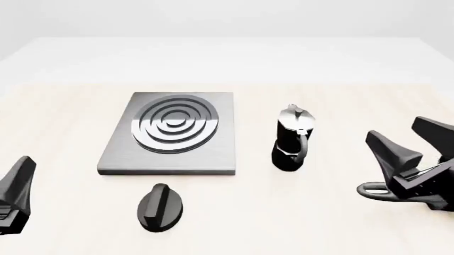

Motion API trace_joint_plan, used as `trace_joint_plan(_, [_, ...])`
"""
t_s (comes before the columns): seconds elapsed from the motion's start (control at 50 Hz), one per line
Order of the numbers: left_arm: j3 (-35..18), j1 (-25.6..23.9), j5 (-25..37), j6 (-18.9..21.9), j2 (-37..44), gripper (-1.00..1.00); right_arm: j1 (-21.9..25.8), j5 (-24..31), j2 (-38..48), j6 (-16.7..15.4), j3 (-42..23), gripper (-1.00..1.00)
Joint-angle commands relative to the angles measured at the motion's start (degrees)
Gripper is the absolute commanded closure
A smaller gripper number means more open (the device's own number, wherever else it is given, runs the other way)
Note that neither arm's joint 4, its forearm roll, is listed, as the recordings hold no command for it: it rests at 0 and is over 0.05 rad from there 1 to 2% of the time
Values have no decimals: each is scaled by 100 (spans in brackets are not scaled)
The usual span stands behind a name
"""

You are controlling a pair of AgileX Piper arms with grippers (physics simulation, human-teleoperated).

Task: Put the moka pot on the stove.

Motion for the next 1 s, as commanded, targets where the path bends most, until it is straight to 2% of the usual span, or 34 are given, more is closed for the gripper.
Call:
trace_joint_plan(0.02, [0,0,0,0,0,-100,330,-1108,1120,186,402,-100])
trace_joint_plan(0.36, [0,0,0,0,0,-100,370,-1441,1472,317,460,-100])
trace_joint_plan(1.0, [0,0,0,0,0,-100,594,-2690,3103,471,193,-100])
